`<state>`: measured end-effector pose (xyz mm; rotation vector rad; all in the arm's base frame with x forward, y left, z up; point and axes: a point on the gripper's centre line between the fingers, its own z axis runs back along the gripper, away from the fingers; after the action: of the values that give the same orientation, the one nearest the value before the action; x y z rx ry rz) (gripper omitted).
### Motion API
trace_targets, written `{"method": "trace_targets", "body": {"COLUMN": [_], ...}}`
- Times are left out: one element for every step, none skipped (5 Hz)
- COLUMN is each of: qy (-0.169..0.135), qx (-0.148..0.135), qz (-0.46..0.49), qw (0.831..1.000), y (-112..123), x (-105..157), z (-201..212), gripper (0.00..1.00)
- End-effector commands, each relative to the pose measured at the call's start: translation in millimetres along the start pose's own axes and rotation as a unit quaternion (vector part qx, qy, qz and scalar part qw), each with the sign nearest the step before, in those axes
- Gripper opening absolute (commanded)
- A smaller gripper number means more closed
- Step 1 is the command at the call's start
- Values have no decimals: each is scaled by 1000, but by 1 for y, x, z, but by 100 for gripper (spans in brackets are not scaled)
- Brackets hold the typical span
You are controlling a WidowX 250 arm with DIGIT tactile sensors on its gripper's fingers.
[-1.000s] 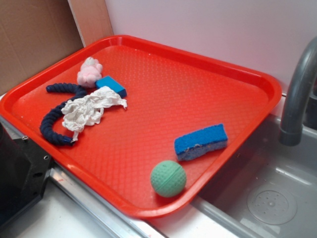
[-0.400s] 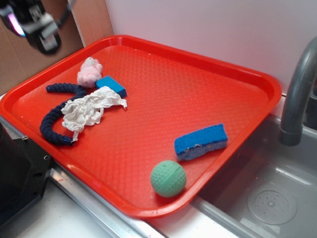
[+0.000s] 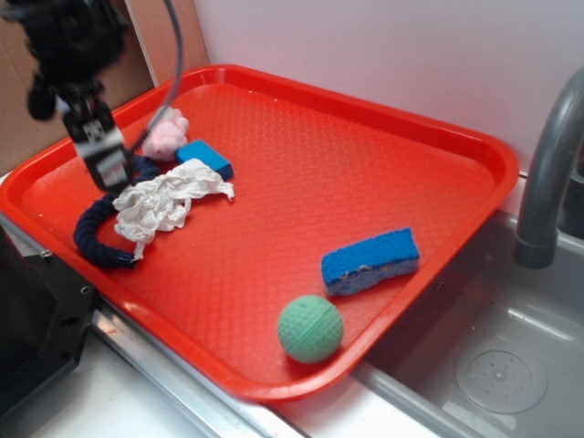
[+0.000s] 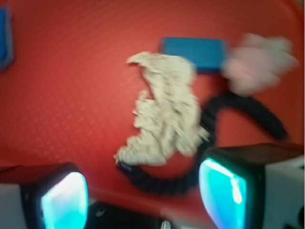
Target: Grab the white paper.
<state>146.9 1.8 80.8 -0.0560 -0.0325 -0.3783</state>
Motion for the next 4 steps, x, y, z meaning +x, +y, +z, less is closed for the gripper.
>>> {"method": "trace_targets", "body": {"qy": [13,24,41,40], "qx": [36,44,55,32], "qz": [-49,-47,-49,-45], "qw": [998,998,996,998], "y": [26,27,22,21], "x": [36,48,52,51], "z": [-29,-50,-69,-68], "gripper": [100,100,23,0]}}
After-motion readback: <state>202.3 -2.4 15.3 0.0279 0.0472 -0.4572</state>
